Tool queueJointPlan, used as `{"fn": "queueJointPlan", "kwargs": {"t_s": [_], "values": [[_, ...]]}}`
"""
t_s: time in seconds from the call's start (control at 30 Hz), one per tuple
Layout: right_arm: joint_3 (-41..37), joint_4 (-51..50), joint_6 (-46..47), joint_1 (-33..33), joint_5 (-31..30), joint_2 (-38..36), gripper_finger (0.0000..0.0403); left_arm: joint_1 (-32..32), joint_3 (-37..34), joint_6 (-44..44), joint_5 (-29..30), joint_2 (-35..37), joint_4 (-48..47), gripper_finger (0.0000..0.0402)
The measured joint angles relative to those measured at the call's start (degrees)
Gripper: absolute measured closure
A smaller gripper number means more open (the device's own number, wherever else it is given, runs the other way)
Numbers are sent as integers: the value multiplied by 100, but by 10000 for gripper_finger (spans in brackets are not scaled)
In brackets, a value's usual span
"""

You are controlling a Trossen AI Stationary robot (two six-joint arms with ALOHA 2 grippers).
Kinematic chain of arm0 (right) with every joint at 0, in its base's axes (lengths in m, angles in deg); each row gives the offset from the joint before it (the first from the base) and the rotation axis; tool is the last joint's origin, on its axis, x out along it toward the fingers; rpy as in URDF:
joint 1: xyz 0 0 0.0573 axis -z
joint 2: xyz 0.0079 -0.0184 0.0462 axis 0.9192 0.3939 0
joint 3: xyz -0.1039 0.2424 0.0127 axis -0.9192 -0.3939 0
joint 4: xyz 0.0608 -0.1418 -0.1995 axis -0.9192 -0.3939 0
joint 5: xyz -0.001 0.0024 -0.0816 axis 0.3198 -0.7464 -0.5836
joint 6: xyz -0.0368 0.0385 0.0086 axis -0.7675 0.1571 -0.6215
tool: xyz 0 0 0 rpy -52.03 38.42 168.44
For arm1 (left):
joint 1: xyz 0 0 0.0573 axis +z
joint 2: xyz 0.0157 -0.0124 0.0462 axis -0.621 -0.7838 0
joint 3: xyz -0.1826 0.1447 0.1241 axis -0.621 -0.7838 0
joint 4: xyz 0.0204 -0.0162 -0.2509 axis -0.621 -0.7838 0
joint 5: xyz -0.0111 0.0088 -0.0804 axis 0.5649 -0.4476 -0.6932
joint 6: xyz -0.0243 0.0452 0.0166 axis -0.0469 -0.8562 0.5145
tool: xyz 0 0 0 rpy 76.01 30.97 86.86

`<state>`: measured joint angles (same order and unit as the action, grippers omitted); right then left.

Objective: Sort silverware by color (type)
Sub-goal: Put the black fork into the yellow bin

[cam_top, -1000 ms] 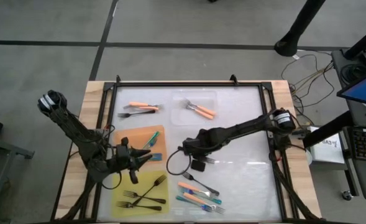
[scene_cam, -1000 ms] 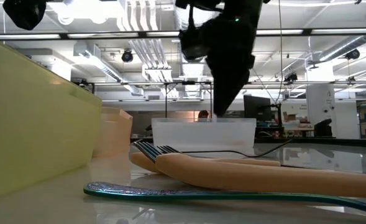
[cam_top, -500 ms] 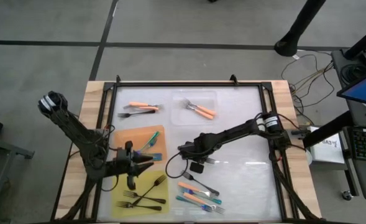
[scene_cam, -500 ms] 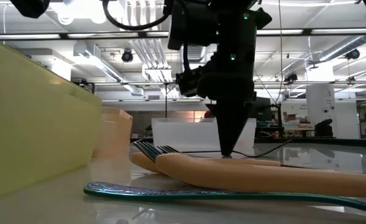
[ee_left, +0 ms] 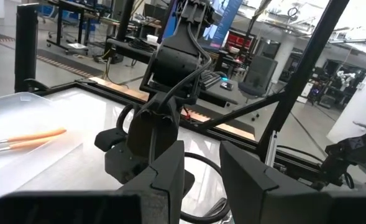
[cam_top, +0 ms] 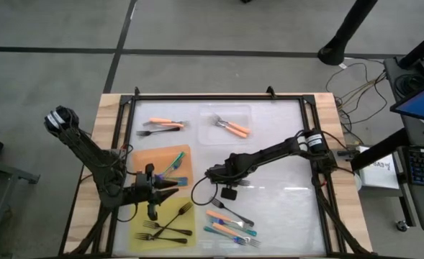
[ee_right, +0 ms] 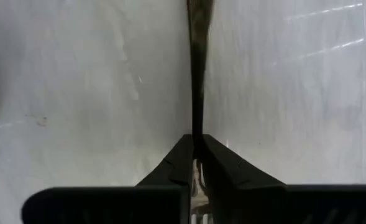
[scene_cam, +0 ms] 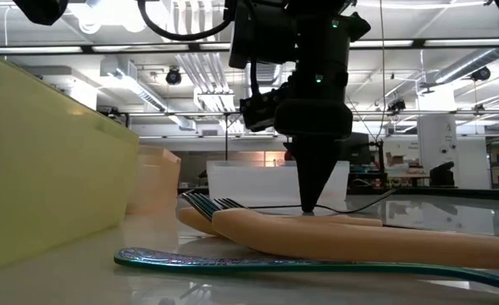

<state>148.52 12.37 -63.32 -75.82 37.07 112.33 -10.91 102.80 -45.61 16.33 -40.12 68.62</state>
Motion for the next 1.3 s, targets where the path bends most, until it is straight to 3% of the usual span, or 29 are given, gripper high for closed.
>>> {"fn": "queueJointPlan", "kwargs": {"t_s": [0.23, 0.37, 0.5, 0.63, 0.77, 0.9, 1.07, 1.3], "values": [[46, -62, -31, 6, -68, -188, 392, 0, 0, 0, 11, 0, -10, 318], [139, -53, -35, 7, -482, -687, 393, 2, 0, 0, 19, -6, -29, 318], [157, 33, -35, -19, -1460, -1166, 393, 11, 0, -62, 193, -75, -43, 318], [162, 490, -153, -124, -2708, -1655, 393, 58, 0, -63, 752, -267, -36, 318], [166, 1402, -1018, -381, -3682, -1812, 394, 187, 0, -53, 1350, -581, 136, 318], [166, 2648, -2201, -609, -4044, -1787, 394, 432, 0, -133, 1827, -910, 658, 318], [164, 3519, -2901, -675, -4055, -1599, 394, 711, 42, -932, 1827, -1190, 1624, 313], [166, 3894, -3464, -645, -4090, -1504, 394, 845, 691, -3122, 1836, -1335, 2243, 304]]}}
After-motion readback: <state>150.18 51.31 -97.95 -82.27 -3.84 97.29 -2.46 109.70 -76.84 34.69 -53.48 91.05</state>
